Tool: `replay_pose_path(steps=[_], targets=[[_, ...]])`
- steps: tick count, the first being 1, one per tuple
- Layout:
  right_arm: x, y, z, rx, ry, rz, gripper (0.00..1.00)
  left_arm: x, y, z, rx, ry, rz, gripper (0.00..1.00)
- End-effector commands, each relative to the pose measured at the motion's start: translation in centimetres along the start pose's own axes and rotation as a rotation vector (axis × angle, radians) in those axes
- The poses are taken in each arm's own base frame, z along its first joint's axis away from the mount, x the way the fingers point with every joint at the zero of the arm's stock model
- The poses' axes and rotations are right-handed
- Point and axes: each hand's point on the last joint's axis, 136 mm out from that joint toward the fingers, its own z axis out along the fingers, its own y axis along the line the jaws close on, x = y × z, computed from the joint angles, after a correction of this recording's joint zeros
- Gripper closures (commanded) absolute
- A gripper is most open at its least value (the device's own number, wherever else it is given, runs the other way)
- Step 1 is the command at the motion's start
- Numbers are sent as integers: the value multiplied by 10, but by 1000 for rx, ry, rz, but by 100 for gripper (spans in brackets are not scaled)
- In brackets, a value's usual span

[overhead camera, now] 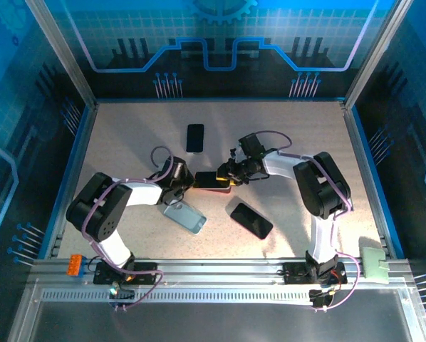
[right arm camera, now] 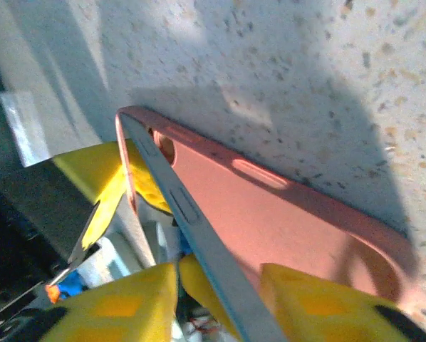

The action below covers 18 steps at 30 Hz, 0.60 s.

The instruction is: Put the phone into the phone case

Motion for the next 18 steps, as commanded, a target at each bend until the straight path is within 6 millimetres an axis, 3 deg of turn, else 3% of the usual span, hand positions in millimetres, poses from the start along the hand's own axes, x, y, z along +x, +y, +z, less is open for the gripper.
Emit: replay_pose_path(steps=[1,10,18], targets=[[13,2,7,46,63,-40,58,34,-19,-7,71,116,14,100],[7,0,-6,102,79,-61,36,43,-29,-10,93,114,15,100],[3,-6,-19,153,99,-68,26,44,-34,-10,111,106,3,100]])
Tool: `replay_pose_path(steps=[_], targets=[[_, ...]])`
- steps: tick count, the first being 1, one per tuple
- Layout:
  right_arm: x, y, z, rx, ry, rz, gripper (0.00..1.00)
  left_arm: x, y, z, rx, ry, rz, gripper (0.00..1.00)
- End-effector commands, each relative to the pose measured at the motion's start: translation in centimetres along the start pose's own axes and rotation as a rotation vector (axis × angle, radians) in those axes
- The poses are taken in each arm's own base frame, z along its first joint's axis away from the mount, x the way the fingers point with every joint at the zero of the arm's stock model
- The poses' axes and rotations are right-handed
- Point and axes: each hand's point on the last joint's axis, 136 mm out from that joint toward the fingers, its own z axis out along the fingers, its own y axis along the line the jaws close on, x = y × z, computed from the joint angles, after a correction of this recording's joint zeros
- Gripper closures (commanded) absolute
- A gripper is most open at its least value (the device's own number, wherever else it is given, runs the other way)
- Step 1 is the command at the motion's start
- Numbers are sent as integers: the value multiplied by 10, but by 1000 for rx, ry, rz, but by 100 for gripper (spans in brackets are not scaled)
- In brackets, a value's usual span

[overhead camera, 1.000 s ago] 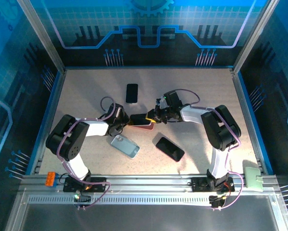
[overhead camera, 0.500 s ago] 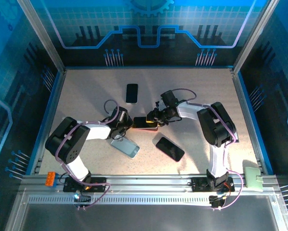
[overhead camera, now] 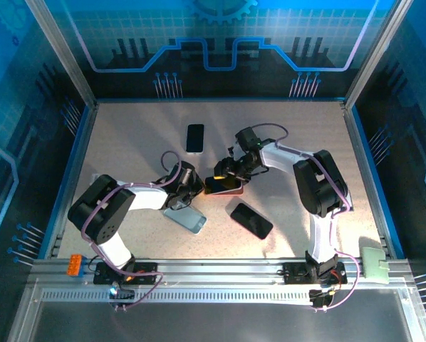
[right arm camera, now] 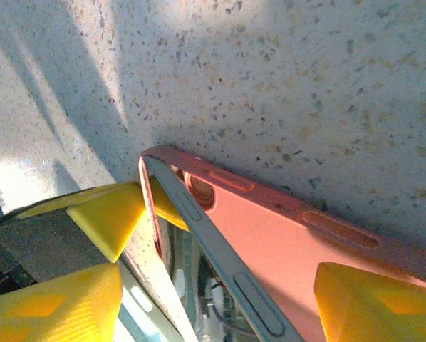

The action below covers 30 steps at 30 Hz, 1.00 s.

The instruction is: Put the phone into the phone case

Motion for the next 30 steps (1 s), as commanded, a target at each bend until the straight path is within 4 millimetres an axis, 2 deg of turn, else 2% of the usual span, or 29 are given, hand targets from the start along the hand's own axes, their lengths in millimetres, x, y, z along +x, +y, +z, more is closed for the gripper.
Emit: replay_pose_path(steps=[1,17,30], targets=[[1,-7,-6,29,33,3,26,5,-16,-6,65,12,-6,100],[0,-22,-31,71,20,16,22,4,-23,-7,76,9,1,100],[-1,-22,-44,108,17,-10,18,5,-27,-6,88,3,0,100]])
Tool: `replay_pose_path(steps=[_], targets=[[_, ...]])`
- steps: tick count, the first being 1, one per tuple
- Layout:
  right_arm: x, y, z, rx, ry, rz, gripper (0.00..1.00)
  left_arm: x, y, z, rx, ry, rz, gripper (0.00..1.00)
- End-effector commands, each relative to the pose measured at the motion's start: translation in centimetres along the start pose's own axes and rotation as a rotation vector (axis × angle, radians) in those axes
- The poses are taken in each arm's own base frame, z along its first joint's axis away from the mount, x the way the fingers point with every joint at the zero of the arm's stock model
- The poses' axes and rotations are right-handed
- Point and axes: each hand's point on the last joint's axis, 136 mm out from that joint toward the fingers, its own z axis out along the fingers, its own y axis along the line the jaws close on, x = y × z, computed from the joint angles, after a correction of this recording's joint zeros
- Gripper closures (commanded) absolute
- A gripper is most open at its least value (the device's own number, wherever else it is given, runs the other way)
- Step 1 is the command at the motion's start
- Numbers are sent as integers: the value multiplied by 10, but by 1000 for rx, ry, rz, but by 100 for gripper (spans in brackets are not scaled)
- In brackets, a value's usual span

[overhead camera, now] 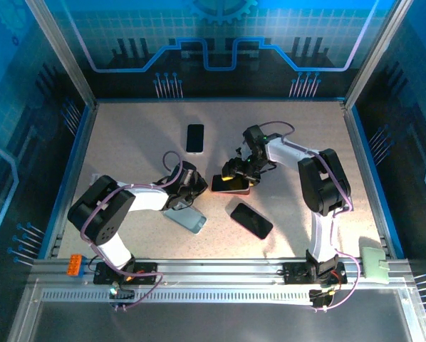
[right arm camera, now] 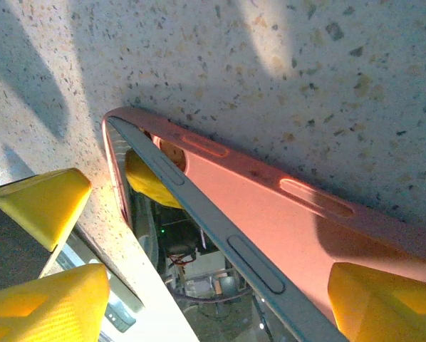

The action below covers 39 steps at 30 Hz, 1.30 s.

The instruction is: Put the phone into the phone case

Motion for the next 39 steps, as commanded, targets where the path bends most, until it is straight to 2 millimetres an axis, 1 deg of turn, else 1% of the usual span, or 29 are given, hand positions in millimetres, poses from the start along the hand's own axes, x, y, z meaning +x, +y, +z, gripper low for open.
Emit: replay_pose_path(steps=[1,6,15,20,23,26,31,35,39], targets=[[-6,5,-26,26,-41,-33,18,0,-16,-4,51,-5,-3,100],[-6,0,-32,71,-39,-44,15,0,-17,-3,58,-4,-3,100],[-7,-8,-32,123,-31,-63,13,0,-17,-2,66,-6,-8,100],[-14,0,-33,84,-39,-85,12,0,-17,0,70,-7,-11,100],[-23,10,-34,21,-54,-106,12,0,-17,1,75,-7,-11,100],[-31,16,-34,-50,-73,-113,13,1,-17,2,77,-4,-13,100],[-43,12,-35,-66,-99,-117,13,0,-19,1,76,-6,-6,100],[-48,13,-36,-78,-97,-136,14,0,-18,2,70,-9,-9,100],[-51,19,-41,-186,-108,-114,17,-1,-17,3,66,-9,-9,100]])
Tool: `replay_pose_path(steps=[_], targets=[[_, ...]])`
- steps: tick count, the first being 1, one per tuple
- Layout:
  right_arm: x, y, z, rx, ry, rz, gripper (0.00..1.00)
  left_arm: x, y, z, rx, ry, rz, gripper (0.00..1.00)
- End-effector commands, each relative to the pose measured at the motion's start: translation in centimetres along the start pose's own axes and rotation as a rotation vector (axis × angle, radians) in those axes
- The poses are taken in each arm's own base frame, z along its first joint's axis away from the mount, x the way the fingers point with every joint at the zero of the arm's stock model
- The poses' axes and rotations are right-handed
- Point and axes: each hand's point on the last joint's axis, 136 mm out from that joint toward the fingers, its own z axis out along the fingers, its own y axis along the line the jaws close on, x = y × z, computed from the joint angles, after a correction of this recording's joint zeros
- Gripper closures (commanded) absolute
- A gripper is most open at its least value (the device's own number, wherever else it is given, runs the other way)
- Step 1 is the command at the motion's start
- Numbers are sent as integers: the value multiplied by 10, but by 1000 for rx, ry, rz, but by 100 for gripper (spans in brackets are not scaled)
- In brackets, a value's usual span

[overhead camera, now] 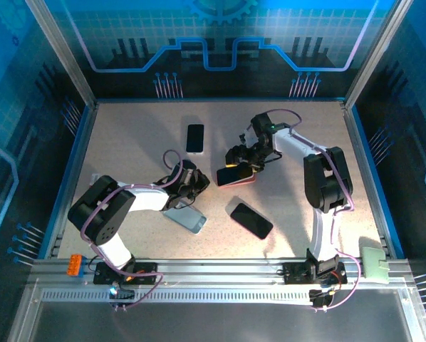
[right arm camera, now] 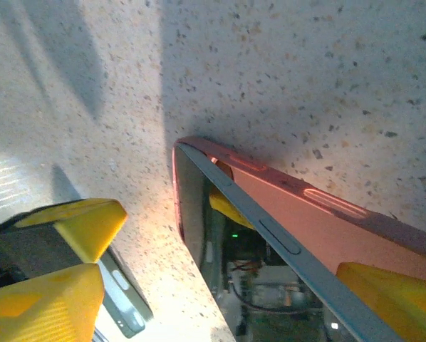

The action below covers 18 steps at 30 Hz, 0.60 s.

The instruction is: Put the phone into the phone case

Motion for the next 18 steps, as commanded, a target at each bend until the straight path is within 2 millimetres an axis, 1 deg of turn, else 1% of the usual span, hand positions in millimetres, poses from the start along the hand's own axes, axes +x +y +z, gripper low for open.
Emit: replay_pose_path(steps=[1,4,7,11,18], targets=[[-13,11,-7,-126,-36,-4,18,3,-1,3,-1,11,5,100],[-15,18,-12,-214,-52,22,23,4,-2,4,-2,13,8,100],[-16,17,-13,-223,-60,32,25,6,-3,6,-5,17,12,100],[-13,8,-13,-150,-58,38,24,7,-5,9,-3,21,15,100],[-3,-6,-26,-11,-74,19,22,10,-8,12,-3,32,20,100]])
